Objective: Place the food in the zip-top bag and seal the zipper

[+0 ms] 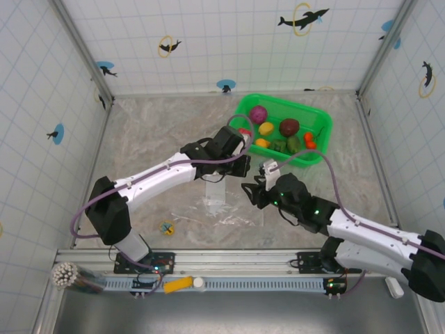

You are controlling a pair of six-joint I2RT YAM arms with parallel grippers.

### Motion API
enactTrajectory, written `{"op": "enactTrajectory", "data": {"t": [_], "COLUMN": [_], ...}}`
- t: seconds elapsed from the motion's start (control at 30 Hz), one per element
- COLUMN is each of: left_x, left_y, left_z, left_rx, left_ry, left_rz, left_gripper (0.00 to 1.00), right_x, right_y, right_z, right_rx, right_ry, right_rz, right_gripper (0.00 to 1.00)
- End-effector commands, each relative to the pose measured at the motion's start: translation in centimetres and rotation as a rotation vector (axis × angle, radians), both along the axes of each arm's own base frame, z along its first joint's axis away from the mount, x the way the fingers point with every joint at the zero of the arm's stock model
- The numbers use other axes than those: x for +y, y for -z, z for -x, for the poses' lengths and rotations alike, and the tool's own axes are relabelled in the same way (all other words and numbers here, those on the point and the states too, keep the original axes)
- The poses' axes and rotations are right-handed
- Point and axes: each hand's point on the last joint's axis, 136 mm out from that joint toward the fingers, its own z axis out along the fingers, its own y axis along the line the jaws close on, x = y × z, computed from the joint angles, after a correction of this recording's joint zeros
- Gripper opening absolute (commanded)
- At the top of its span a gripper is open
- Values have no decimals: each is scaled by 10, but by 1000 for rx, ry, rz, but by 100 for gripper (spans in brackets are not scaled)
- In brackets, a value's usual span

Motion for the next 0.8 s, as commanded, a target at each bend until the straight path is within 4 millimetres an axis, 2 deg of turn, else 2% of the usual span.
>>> {"op": "enactTrajectory", "data": {"t": [0.0,0.1,0.13,0.23,0.27,0.33,0.5,0.63,0.77], "left_x": [1,12,17,18,19,24,41,52,60], "left_y": [-4,12,20,49,58,72,77,87,91], "left_z": [-2,-1,1,14,15,17,19,29,34], "left_rx": [-37,-28,-18,60,78,107,82,96,98], "left_ry": [14,-9,-28,-41,-47,-75,-113,-108,-113], "left_rz": [-13,-56,-62,-15,-25,-63,-82,-96,-96], "left_gripper": [8,11,15,26,27,28,29,28,28], "right_x": [-19,-50,-58,-71,-74,-71,-58,-44,-32], "right_y": [-3,33,48,84,92,97,106,112,117], "right_z": [-10,-26,-28,-26,-26,-27,-39,-49,-56], "right_rx": [33,221,294,429,447,476,567,642,681], "right_ry": [69,162,185,211,226,212,175,135,101], "right_rz": [-63,-73,-89,-91,-87,-135,-208,-252,-286], "right_gripper": [55,49,48,46,46,46,45,45,41]}}
